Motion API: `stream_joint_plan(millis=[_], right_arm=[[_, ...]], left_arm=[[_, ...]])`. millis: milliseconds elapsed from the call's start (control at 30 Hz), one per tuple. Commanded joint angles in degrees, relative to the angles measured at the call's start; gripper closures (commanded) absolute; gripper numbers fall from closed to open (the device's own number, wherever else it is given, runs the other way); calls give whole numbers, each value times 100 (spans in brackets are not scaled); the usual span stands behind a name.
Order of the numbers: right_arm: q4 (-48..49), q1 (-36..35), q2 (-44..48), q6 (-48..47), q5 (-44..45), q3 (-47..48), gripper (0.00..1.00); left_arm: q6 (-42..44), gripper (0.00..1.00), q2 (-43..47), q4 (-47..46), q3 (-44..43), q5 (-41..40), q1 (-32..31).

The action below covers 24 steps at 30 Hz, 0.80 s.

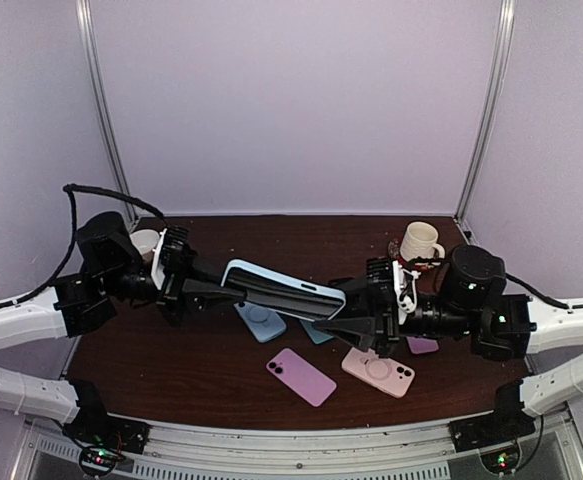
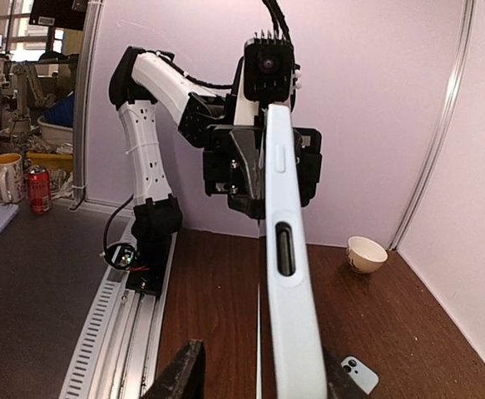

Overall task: Take the phone out of the phone case
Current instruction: Pass from the left arm to the right

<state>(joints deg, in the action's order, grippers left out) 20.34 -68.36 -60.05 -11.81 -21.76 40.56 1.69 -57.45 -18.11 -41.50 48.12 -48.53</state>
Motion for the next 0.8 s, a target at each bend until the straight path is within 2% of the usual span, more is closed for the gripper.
stream_joint_plan(millis=[0,267,433,533,600,633,767], right_arm=[[597,20,-176,137,-378,326,63],[806,24,-416,156,-464,550,75],[765,24,-489,139,-522,660,87],[700,24,-493,98,-522,681,90],[581,33,-482,29,-502,694,92],[490,41,-469,-17,-495,715,93],[23,107,-322,-310,-226,743,99]], left_arm=[[-446,100,27,-1304,1,221,7],[-620,100,-14,-1619,-7,318,7],[-556,100,-42,-1694,10,313,10],[-296,100,-46,-1511,3,287,11],[199,100,-25,-1042,-86,232,11],[485,95,-16,-718,-169,197,13],[1357,42,-107,424,-389,341,17]])
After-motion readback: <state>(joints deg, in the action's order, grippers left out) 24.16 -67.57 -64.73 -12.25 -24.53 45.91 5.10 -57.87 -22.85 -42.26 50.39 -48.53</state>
